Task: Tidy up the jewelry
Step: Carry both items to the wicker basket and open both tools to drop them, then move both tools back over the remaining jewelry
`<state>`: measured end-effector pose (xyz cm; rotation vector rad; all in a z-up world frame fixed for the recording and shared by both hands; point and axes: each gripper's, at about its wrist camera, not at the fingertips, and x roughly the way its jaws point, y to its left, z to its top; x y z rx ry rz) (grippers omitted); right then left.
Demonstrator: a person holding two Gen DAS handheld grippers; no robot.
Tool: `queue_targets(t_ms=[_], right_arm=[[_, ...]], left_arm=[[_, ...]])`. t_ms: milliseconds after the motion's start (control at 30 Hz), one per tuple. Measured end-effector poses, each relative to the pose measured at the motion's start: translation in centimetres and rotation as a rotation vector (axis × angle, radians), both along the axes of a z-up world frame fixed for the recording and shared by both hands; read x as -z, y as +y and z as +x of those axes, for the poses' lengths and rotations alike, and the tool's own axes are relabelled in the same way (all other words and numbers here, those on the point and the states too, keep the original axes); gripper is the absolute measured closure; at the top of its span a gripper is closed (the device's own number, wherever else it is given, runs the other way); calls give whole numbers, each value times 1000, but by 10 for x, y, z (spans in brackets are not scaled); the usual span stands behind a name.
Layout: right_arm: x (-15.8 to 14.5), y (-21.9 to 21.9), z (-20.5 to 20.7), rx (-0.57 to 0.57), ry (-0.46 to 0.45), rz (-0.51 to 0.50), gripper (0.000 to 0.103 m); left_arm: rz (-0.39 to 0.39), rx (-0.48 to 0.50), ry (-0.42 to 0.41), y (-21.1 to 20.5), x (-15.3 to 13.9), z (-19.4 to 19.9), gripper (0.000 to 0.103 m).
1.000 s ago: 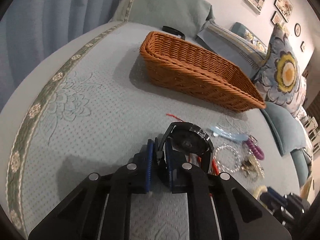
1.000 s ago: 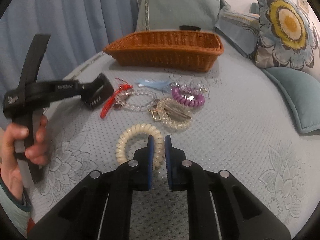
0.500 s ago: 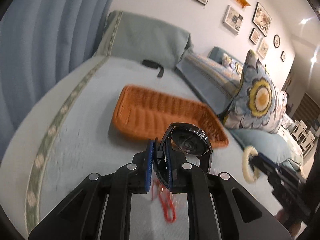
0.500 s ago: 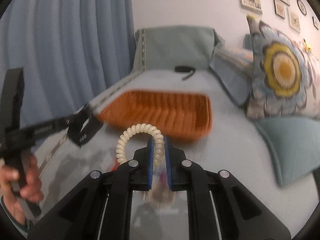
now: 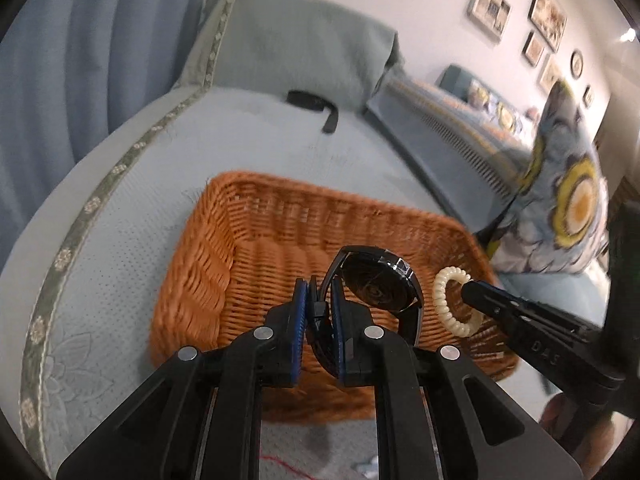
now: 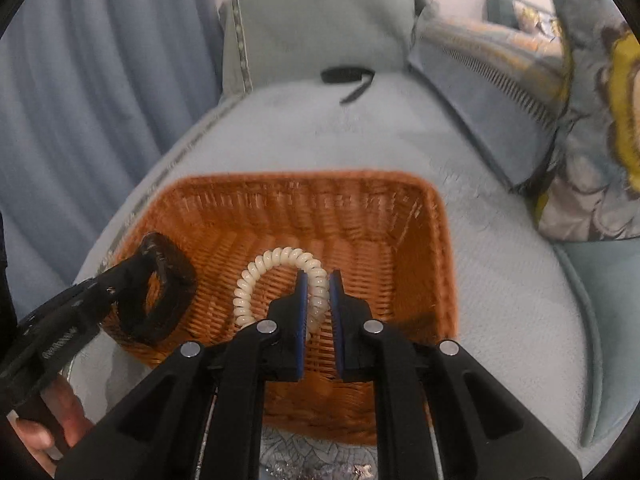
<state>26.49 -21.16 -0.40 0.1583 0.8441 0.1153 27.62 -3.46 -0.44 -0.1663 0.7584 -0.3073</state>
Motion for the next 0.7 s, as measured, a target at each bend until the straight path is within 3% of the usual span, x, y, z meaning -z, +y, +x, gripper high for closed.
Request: queue_targets(t_ms=[100, 200, 267, 300, 333, 567, 700], right_arm=[[9, 8, 4, -5, 17, -53, 94], [14, 8, 3, -11, 41, -29, 90], [11, 5, -2, -5, 33, -26, 71], [9, 3, -6, 4, 19, -31, 53], [4, 0, -12, 8, -2, -28, 48], [-23, -13, -66, -28, -91, 15, 48], [-37, -11, -105, -62, -146, 17, 48]], left_arm=[[30, 6, 2, -4, 7, 1, 92], [15, 8, 3, 1, 7, -4, 85], [-28, 22, -7, 8, 0, -11, 64], [-35, 19, -20, 11, -4, -16, 56], [-36, 16, -42, 15, -10, -24, 56], [-127, 67, -132, 35, -43, -83, 56], [-135, 90, -178, 40, -55, -120, 56]])
